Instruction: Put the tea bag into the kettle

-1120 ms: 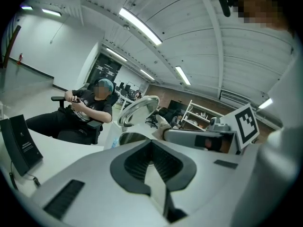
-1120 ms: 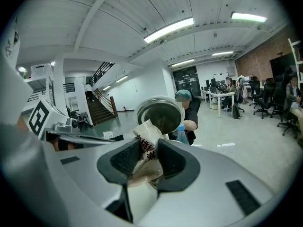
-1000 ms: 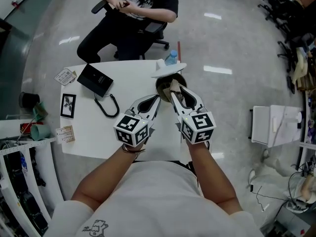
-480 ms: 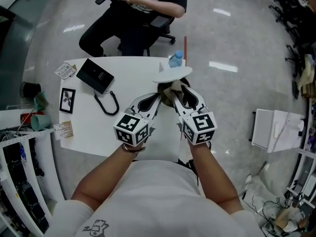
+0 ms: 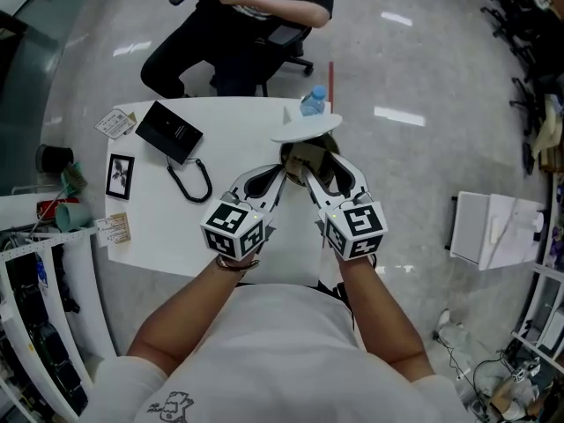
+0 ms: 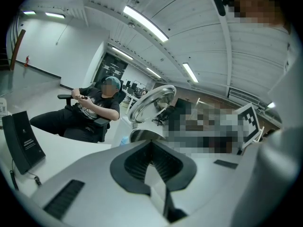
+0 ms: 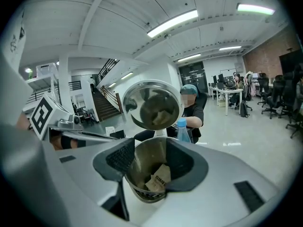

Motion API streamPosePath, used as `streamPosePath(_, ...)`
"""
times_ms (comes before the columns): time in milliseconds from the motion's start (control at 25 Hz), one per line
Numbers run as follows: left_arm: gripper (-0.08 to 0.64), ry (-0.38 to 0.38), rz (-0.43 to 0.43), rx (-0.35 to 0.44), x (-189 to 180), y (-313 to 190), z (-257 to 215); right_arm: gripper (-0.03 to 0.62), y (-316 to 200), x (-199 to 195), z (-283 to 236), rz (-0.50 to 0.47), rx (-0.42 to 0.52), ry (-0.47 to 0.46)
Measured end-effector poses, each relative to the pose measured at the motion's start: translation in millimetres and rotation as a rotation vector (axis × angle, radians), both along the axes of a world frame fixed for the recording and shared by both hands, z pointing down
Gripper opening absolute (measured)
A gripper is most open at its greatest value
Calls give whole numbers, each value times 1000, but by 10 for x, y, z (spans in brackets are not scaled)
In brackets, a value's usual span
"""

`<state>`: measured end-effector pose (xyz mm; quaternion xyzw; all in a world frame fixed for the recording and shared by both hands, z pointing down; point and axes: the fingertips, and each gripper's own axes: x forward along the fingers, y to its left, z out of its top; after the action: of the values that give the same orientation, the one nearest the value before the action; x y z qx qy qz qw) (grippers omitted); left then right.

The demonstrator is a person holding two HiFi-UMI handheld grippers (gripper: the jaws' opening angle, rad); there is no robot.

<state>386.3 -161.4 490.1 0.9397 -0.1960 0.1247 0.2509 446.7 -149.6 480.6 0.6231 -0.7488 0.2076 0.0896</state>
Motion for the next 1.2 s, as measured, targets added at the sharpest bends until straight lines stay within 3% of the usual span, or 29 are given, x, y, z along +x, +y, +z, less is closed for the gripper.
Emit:
streamPosePath(360, 9, 13, -19, 28, -89, 180, -142, 197, 182, -84, -200, 0, 51, 10)
streamPosePath(720, 9, 51, -55, 75, -156, 527, -453, 16, 577, -325, -475, -93, 116, 44)
streamPosePath(1200, 9, 63, -97, 154, -416, 888, -772, 11, 980, -641, -827, -102, 231, 36)
